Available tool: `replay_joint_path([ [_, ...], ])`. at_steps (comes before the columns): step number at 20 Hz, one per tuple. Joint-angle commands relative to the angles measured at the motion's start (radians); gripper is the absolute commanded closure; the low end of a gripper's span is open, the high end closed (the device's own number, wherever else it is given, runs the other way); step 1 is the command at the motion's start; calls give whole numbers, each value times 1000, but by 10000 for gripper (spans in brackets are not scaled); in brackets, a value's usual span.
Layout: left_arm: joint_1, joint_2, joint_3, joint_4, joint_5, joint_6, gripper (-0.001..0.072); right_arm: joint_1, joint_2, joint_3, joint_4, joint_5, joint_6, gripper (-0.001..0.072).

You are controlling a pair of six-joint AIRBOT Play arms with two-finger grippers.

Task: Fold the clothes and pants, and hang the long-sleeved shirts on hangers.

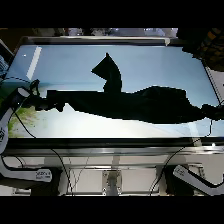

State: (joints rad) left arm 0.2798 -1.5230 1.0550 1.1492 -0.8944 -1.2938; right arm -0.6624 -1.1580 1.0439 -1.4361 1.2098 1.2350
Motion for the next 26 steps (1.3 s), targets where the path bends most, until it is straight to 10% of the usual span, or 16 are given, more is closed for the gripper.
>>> replay_joint_path([
  [1, 27, 1, 0, 2, -30, -15, 425, 0, 1, 0, 0, 0, 1, 689],
  [24, 75, -58, -2, -172, -37, 79, 425, 0, 0, 0, 27, -7, 1, 689],
  [26, 75, -64, -2, -186, -42, 79, 616, 0, 0, 0, 27, -7, 1, 689],
])
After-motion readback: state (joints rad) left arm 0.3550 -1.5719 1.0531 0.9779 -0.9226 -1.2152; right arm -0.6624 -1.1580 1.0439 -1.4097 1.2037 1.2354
